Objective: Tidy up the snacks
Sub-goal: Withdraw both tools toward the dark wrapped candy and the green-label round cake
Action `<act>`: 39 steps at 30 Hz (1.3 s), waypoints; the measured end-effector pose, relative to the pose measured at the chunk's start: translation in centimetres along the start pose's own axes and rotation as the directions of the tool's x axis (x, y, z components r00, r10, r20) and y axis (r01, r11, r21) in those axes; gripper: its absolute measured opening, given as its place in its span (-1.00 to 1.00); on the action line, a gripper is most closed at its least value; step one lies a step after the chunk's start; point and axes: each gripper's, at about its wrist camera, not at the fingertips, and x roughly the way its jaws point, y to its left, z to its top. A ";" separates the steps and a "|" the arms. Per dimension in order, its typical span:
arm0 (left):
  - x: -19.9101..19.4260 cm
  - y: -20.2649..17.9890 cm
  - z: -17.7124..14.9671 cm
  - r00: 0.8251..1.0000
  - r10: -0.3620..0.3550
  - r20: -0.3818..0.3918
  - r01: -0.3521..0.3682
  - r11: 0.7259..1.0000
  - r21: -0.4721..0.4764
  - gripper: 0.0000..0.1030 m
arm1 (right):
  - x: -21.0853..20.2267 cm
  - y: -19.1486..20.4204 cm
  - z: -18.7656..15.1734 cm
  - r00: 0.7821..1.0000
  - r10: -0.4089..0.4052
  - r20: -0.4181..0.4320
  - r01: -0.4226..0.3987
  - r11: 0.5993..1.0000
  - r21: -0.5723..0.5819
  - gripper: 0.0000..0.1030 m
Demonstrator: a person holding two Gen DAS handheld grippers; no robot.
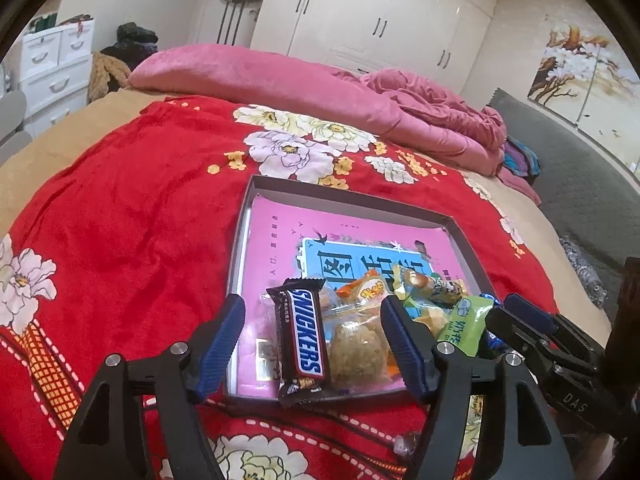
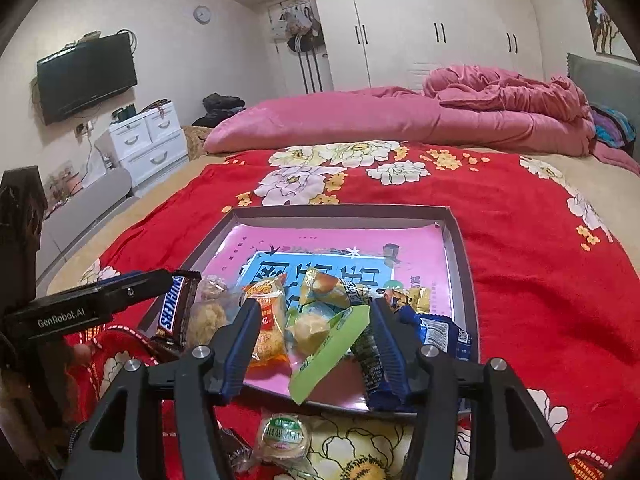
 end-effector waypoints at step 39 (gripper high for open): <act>0.6 -6.4 -7.9 0.953 -0.117 -0.280 0.177 0.964 0.199 0.42 | -3.1 -0.9 -3.8 0.997 0.021 -0.073 -0.026 0.997 -0.073 0.25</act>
